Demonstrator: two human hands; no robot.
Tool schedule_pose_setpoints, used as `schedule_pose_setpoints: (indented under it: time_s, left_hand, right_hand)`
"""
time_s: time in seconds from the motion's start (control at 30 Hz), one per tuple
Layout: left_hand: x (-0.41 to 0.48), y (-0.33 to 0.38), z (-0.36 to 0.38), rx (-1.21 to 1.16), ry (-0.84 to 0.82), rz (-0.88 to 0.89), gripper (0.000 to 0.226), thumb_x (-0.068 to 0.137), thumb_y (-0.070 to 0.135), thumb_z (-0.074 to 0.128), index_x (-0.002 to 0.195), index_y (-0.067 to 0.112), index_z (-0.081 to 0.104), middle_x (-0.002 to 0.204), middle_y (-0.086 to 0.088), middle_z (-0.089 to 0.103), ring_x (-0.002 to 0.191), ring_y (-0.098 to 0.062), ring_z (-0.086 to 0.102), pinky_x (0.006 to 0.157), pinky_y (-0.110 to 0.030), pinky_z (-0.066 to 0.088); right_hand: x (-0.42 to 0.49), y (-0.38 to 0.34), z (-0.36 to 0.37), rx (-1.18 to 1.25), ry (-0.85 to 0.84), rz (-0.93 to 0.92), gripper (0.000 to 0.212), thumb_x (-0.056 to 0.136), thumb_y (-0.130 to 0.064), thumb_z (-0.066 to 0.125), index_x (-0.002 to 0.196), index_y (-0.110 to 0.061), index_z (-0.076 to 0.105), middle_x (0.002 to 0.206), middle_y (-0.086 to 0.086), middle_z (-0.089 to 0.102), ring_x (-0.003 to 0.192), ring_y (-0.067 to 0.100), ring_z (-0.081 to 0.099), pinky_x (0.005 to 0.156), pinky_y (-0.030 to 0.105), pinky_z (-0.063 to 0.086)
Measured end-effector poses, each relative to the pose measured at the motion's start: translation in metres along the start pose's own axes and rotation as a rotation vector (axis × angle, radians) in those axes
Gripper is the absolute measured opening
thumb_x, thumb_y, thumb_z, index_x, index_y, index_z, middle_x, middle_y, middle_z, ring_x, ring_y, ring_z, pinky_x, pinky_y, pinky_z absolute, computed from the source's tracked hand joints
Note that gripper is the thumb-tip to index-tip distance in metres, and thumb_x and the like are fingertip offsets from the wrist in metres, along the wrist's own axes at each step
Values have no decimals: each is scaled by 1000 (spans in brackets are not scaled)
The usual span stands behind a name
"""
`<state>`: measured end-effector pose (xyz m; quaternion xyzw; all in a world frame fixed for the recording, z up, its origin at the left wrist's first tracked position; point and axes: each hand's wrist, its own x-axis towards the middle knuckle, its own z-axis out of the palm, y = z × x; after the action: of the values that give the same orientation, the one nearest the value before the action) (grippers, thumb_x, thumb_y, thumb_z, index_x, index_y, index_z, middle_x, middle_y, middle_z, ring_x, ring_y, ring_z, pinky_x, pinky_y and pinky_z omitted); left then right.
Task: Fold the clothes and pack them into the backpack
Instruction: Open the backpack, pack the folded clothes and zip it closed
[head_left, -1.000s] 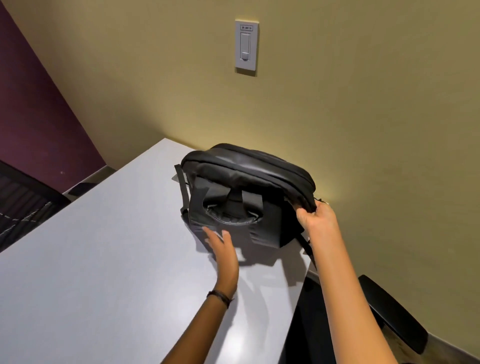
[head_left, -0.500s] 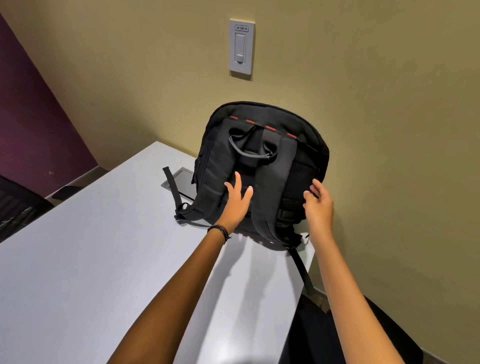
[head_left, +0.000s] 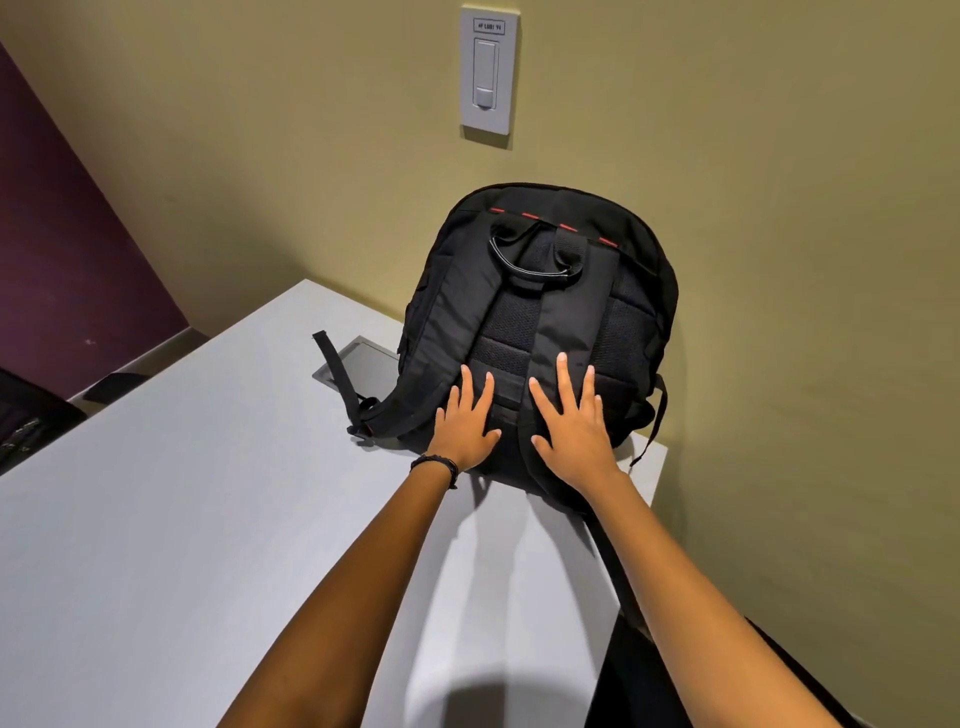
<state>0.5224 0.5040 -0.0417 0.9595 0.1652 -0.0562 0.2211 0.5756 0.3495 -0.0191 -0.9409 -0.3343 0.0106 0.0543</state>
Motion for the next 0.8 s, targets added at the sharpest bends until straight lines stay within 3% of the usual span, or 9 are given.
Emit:
schedule_pose_setpoints:
  time_s: [0.17,0.3,0.5,0.67,0.8]
  left_hand:
    - [14,-5,7,136,22,-4,75,96,23,49,151,24,-3,157,-8,-18,146,-30,3,115,-56,9]
    - [27,-14,5,211,32,31,72,96,20,48,151,25,3,158,-8,-13,146,-26,10,115,-55,11]
    - [27,-14,5,133,-38,40,75,95,22,51,151,20,1,158,-9,-17,145,-29,10,115,-53,15]
    - [15,-16,6,115,-62,37,75,95,24,51,151,17,1,158,-8,-15,144,-28,16,115,-52,19]
    - [-3,-28,19,181,-23,42,72,96,24,50,151,15,6,158,-9,-13,146,-29,4,116,-49,20]
  right_hand:
    - [16,12,13,-60,-57,-10,98,86,-32,64,148,-27,-10,150,8,-34,139,44,-22,116,51,9]
    - [28,29,16,-62,-148,-52,100,86,-32,65,148,-25,-13,139,3,-44,140,43,-20,116,49,9]
    - [27,19,27,-57,-152,-6,104,85,-32,65,146,-23,-18,141,5,-43,139,44,-20,115,54,6]
    - [12,10,34,-17,-117,12,95,87,-28,62,149,-24,-11,152,5,-31,141,44,-16,114,55,9]
    - [-18,-14,46,139,-97,72,84,92,-21,54,150,-23,-7,154,1,-28,141,43,-16,114,56,11]
